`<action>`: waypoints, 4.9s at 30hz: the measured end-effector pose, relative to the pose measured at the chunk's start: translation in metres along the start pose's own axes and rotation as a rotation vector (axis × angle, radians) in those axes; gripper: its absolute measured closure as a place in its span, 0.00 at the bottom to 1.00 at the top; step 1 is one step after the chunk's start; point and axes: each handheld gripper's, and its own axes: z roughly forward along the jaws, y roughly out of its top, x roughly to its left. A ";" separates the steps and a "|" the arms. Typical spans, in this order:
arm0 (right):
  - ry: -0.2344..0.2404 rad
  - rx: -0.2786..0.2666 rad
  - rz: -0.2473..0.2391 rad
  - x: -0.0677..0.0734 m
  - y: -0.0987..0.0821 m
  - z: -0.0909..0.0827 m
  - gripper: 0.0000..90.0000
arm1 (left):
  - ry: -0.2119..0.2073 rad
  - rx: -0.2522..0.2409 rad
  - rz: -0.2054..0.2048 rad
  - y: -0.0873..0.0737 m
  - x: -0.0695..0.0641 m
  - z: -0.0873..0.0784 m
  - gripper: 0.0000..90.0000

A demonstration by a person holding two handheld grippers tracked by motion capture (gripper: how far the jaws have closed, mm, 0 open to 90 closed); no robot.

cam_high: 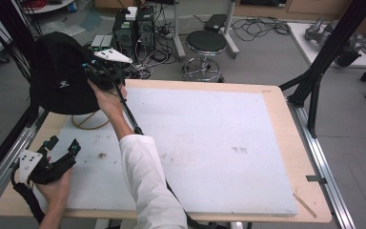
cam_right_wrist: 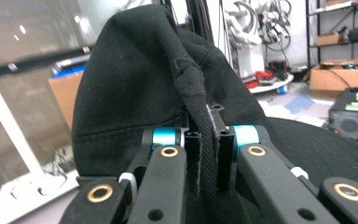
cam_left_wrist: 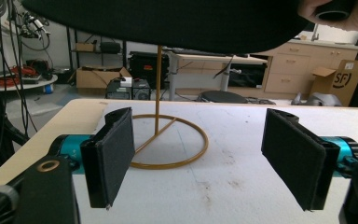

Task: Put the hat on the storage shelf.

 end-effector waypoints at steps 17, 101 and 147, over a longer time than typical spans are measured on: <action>0.028 0.072 0.031 -0.006 -0.002 0.001 0.91 | -0.003 0.005 0.002 0.000 -0.002 0.002 0.29; -0.627 0.004 -0.054 -0.152 -0.052 -0.405 0.12 | -0.016 0.003 -0.003 0.002 -0.023 0.016 0.29; -0.795 0.005 0.016 -0.172 -0.122 -0.439 0.12 | -0.020 0.004 -0.024 0.002 -0.022 0.017 0.29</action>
